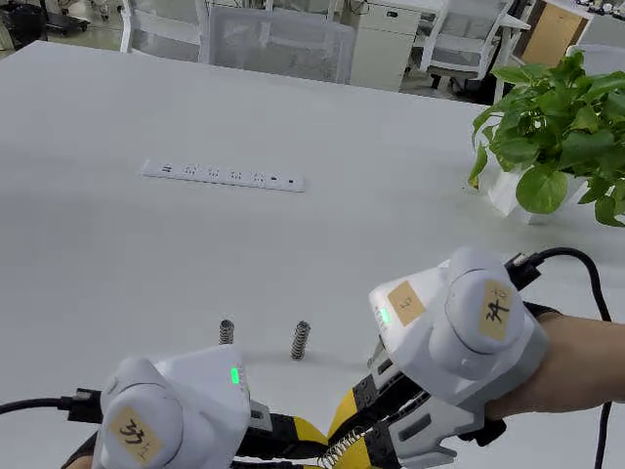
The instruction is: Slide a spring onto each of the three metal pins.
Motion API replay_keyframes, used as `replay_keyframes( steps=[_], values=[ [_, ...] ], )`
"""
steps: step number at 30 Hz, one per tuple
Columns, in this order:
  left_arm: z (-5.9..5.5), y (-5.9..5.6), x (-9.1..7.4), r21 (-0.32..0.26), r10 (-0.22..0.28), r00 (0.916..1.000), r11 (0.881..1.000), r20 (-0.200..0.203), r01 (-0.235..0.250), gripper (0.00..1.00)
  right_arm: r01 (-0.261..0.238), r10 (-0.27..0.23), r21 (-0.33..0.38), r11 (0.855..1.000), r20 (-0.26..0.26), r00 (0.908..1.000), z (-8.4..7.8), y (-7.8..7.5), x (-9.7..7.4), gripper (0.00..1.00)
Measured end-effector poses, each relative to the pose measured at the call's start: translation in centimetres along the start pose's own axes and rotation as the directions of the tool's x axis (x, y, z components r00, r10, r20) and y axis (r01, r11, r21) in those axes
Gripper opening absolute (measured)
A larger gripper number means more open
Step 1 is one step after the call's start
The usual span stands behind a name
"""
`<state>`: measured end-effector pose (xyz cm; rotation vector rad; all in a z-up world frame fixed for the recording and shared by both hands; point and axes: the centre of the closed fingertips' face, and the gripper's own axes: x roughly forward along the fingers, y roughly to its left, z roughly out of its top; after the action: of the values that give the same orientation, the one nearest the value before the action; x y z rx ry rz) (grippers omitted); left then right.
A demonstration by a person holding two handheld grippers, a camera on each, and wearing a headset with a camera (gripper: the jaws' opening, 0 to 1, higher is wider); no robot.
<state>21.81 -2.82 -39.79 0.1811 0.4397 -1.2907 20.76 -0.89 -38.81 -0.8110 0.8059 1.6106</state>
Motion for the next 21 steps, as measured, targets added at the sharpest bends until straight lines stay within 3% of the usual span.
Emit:
replay_keyframes(
  steps=[4, 10, 16, 21],
  values=[
    [-0.2, 0.9, -0.4, -0.039, 0.044, 0.9989, 0.998, 0.015, -0.044, 0.16, 0.005, -0.005, 0.002, 1.0, 0.009, 0.9999, 0.1, -0.3, -0.1, 0.07],
    [-0.3, 2.1, -1.4, -0.048, 0.111, 0.9934, 0.993, 0.027, -0.11, 0.31, 0.008, -0.008, 0.004, 1.0, 0.002, 1.0, -0.3, -0.5, -0.3, 0.07],
    [-0.6, 3.9, -2.9, -0.077, 0.22, 0.9749, 0.973, 0.034, -0.217, 0.48, 0.012, -0.012, 0.009, 1.0, -0.017, 0.9998, -1.1, -0.8, -0.6, 0.07],
    [-1.0, 5.3, -4.2, -0.112, 0.305, 0.9515, 0.948, 0.041, -0.299, 0.62, 0.016, -0.015, 0.011, 1.0, -0.03, 0.9994, -1.6, -0.9, -0.9, 0.07]
  ],
)
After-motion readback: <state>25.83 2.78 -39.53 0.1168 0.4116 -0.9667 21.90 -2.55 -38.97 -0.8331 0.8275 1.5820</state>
